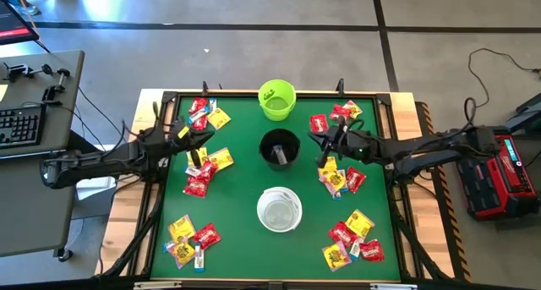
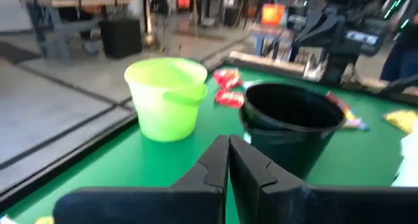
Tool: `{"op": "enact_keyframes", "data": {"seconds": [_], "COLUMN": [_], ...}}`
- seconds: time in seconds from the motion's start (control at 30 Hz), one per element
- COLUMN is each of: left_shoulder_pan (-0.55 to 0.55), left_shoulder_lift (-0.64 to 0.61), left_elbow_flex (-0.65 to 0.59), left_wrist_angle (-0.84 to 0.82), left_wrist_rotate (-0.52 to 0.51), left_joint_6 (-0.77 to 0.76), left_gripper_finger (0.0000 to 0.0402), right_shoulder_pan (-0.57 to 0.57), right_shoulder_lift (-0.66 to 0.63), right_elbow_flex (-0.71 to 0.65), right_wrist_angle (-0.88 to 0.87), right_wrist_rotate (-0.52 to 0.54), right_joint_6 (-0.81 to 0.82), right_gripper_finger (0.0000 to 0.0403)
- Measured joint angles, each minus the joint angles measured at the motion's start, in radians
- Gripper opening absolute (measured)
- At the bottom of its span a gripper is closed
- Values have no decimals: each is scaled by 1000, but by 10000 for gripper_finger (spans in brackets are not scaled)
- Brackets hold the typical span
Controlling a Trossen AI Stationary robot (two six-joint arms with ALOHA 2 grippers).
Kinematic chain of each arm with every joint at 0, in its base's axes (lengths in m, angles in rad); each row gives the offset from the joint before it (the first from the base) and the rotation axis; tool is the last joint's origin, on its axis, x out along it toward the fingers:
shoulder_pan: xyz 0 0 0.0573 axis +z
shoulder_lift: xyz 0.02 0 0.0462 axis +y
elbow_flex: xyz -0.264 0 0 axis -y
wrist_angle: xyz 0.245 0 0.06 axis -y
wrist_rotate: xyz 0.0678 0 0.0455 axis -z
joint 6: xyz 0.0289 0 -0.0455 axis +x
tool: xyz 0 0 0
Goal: Sort candy by brand, put in halloween buckets
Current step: Put the white chocolate into the black bucket
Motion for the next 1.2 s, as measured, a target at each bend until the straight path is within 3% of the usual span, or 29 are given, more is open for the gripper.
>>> {"op": "enact_keyframes", "data": {"seconds": [0.2, 0.47, 0.7, 0.93, 1.2], "left_shoulder_pan": [30, 177, 322, 443, 533], "left_shoulder_lift": [155, 348, 517, 691, 870], "left_elbow_flex": [143, 284, 349, 389, 424], "left_wrist_angle": [-140, -305, -397, -425, -402], "left_wrist_rotate": [-40, -24, -43, -65, -98], "left_joint_6": [1, 12, 74, 138, 106], "left_gripper_finger": [1, 0, 5, 44, 107], "right_shoulder_pan": [0, 0, 0, 0, 0], "right_shoulder_lift": [0, 0, 0, 0, 1], "right_elbow_flex": [-23, -23, -23, -23, -23], "right_wrist_angle": [19, 6, 1, -3, -3], "right_wrist_rotate": [6, 2, -109, -110, -110], "right_joint_6": [19, 20, 20, 20, 20], "right_gripper_finger": [0, 0, 0, 0, 0]}}
